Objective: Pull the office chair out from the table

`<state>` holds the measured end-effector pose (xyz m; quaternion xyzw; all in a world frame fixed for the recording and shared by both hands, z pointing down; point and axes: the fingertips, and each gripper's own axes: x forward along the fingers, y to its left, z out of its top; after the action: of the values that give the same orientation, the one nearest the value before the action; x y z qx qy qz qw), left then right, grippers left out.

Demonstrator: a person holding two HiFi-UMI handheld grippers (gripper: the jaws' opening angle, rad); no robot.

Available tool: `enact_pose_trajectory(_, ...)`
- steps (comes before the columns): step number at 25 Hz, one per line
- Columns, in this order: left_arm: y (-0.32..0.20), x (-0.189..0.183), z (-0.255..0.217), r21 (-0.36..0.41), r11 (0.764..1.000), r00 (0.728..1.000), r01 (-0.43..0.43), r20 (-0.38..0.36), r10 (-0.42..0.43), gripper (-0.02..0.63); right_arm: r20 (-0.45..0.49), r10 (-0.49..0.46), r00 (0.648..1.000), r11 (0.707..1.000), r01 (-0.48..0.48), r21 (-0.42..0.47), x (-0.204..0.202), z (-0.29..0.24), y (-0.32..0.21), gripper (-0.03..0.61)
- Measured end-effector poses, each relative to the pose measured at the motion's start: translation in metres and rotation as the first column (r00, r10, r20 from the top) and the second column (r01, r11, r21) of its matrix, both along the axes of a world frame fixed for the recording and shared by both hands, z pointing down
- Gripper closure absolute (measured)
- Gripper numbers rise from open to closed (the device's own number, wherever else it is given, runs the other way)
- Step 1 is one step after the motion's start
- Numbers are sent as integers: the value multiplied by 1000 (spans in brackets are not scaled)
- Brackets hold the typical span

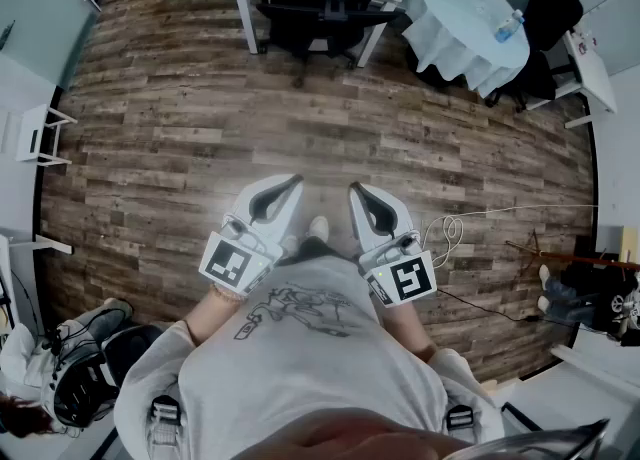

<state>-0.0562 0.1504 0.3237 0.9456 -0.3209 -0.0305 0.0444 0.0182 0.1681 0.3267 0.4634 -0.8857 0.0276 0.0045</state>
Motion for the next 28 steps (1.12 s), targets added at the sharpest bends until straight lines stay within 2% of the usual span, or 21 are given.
enact_pose_trajectory(8,-19,20,2,-12,1000,1000,1,5,0,611,-2,-3,1000,1000,3,3,18,-2,-21,571)
enact_pose_trajectory(16,-48,61,-1,-3,1000,1000,11,13,-11,611,-5,-19,1000,1000,19,14,55,-4,-51,571)
enact_pose_trajectory(21,-64,86,0,-1,1000,1000,21,22,-21,611,31,-56,998,998,57,-31,75,8,-70,571)
enact_pose_trajectory(28,-82,109,7,3,999,999,43,26,-43,611,35,-72,997,997,72,-11,98,9,-86,571)
